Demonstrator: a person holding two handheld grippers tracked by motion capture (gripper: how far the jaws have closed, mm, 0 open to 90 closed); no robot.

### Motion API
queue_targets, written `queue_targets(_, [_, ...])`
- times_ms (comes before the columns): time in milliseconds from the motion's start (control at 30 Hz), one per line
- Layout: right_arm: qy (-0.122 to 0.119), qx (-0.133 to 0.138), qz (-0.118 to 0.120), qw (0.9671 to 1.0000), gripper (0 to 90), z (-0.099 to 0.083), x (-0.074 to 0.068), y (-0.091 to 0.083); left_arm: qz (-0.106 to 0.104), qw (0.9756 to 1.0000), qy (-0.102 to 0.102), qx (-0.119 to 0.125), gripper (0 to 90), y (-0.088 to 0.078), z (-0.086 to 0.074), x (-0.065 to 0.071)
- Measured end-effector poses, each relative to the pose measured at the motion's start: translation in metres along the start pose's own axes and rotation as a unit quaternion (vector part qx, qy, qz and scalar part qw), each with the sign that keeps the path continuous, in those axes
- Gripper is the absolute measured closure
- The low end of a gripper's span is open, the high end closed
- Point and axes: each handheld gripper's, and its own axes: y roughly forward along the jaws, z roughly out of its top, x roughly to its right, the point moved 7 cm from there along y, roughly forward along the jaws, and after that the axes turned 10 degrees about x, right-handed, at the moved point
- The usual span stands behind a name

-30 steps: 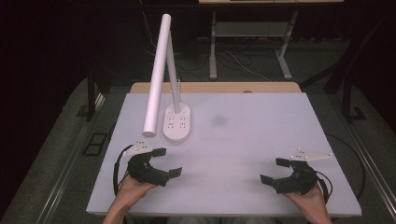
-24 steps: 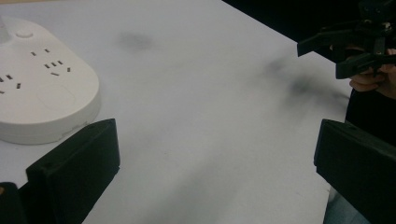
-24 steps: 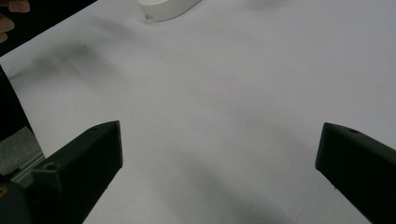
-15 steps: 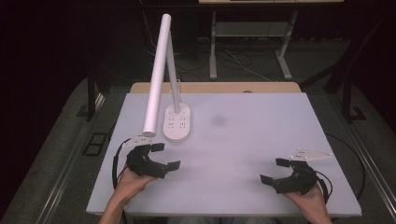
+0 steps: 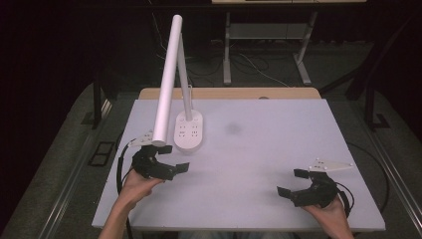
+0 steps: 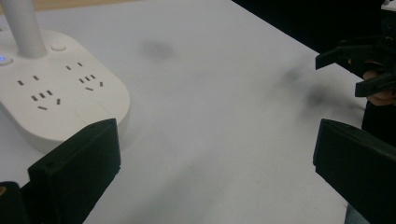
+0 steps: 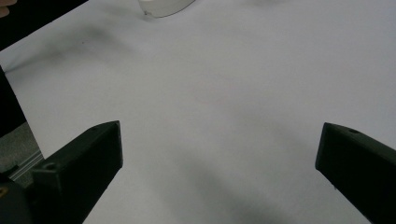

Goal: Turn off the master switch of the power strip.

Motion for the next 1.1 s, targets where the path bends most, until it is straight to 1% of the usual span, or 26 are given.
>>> queue_targets(33, [0.0, 0.0, 0.0, 1.0, 0.0, 0.0, 0.0, 0.0, 0.001, 1.0, -0.002, 0.001, 0.1, 0.0, 0.001, -0.001])
queue_targets(300, [0.002, -0.002, 0.001, 1.0, 0.0, 0.0, -0.001, 0.0, 0.007, 1.0, 0.001, -0.005, 0.4, 0.002, 0.011, -0.009])
queue_targets(433, [0.002, -0.002, 0.001, 1.0, 0.0, 0.0, 0.0, 0.0, 0.012, 0.9999, -0.002, -0.005, 0.5, 0.002, 0.015, -0.014])
queue_targets(567, [0.002, -0.003, 0.001, 1.0, 0.0, 0.0, -0.001, 0.0, 0.012, 0.9999, -0.001, -0.005, 0.5, 0.002, 0.019, -0.018])
queue_targets(800, [0.002, -0.004, 0.001, 1.0, 0.0, -0.001, 0.0, 0.0, 0.023, 0.9997, -0.004, -0.004, 0.6, 0.003, 0.027, -0.029])
queue_targets(900, [0.002, -0.004, 0.0, 1.0, 0.0, -0.001, 0.0, 0.0, 0.024, 0.9997, -0.003, -0.006, 0.7, 0.002, 0.03, -0.033])
queue_targets(1033, [0.001, -0.004, 0.0, 1.0, 0.0, -0.001, 0.0, 0.0, 0.026, 0.9996, -0.01, -0.002, 1.1, 0.003, 0.033, -0.038])
queue_targets(1100, [0.001, -0.004, 0.0, 1.0, 0.0, -0.001, 0.001, 0.0, 0.027, 0.9996, -0.008, -0.003, 1.2, 0.003, 0.034, -0.04])
